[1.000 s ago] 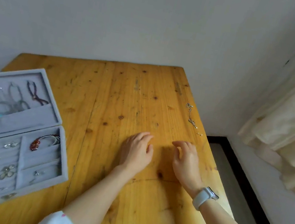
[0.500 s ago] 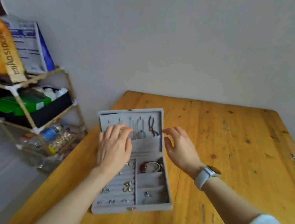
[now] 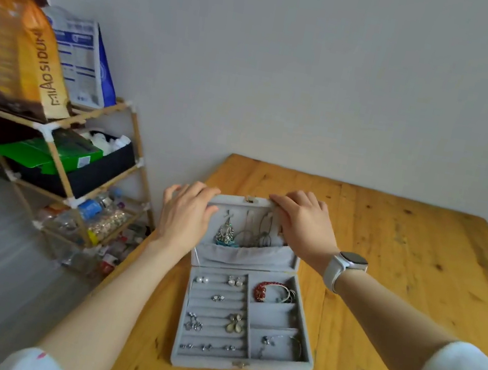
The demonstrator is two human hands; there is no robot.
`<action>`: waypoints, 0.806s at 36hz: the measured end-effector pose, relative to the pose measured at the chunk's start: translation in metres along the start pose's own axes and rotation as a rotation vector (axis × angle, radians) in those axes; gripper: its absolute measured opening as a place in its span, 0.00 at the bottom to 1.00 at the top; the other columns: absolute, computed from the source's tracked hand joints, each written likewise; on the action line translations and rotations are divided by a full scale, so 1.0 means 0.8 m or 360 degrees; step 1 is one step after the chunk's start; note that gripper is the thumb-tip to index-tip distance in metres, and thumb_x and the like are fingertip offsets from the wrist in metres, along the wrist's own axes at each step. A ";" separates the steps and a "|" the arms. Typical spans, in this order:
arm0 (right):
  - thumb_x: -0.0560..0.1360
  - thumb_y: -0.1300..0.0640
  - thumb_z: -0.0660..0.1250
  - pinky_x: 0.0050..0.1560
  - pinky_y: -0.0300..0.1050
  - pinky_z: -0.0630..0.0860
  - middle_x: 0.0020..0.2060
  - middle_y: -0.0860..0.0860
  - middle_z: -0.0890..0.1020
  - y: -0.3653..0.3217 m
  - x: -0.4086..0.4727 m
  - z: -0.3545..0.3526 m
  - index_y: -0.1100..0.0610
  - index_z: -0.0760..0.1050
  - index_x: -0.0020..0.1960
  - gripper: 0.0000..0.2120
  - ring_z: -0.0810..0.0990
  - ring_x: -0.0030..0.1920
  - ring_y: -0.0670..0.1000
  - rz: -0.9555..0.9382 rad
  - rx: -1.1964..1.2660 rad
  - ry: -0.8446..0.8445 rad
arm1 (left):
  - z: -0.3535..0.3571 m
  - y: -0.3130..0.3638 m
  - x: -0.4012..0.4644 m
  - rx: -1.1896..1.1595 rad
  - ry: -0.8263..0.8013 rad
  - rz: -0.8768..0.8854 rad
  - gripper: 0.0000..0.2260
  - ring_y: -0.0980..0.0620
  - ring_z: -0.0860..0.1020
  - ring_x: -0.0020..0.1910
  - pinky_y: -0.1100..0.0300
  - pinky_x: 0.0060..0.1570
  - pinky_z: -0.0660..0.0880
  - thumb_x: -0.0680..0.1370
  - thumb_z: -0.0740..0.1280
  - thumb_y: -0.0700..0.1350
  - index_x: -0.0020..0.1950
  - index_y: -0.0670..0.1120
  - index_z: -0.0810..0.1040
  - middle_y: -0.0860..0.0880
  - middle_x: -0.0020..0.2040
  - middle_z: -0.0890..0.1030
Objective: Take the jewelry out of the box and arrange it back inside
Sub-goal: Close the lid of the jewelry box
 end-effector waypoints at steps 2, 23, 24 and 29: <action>0.76 0.50 0.52 0.44 0.49 0.65 0.44 0.54 0.80 -0.008 -0.021 -0.015 0.54 0.78 0.56 0.19 0.76 0.44 0.59 -0.0057 0.0036 0.0114 | -0.015 0.009 -0.016 -0.0042 0.0063 0.0084 0.12 0.43 0.78 0.44 0.53 0.53 0.63 0.72 0.68 0.43 0.54 0.44 0.80 0.47 0.45 0.79; 0.73 0.55 0.57 0.47 0.45 0.60 0.47 0.51 0.78 -0.044 -0.256 0.032 0.53 0.75 0.52 0.12 0.70 0.49 0.52 -0.0060 0.0025 -0.0087 | 0.005 0.047 -0.252 -0.0218 -0.0251 0.0244 0.18 0.52 0.74 0.62 0.55 0.52 0.77 0.77 0.58 0.52 0.57 0.42 0.80 0.47 0.59 0.80; 0.73 0.53 0.56 0.46 0.45 0.59 0.47 0.51 0.78 -0.045 -0.256 0.032 0.53 0.76 0.51 0.12 0.70 0.49 0.52 -0.0021 0.0055 -0.0100 | 0.009 0.047 -0.257 -0.0307 -0.0249 0.0165 0.20 0.52 0.71 0.64 0.54 0.57 0.75 0.78 0.56 0.53 0.58 0.41 0.79 0.46 0.61 0.78; 0.72 0.37 0.54 0.53 0.49 0.63 0.48 0.49 0.77 -0.058 -0.230 0.033 0.52 0.78 0.50 0.23 0.73 0.53 0.53 0.0274 0.0234 -0.0222 | 0.030 0.053 -0.280 -0.0435 -0.0205 -0.0098 0.24 0.48 0.57 0.73 0.57 0.69 0.57 0.81 0.50 0.56 0.68 0.42 0.70 0.45 0.70 0.68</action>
Point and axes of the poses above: each hand's wrist, its own x-axis towards the middle knuckle, its own z-axis out of the palm, y = z × x, the point moved 7 cm from there along x, towards the middle knuckle
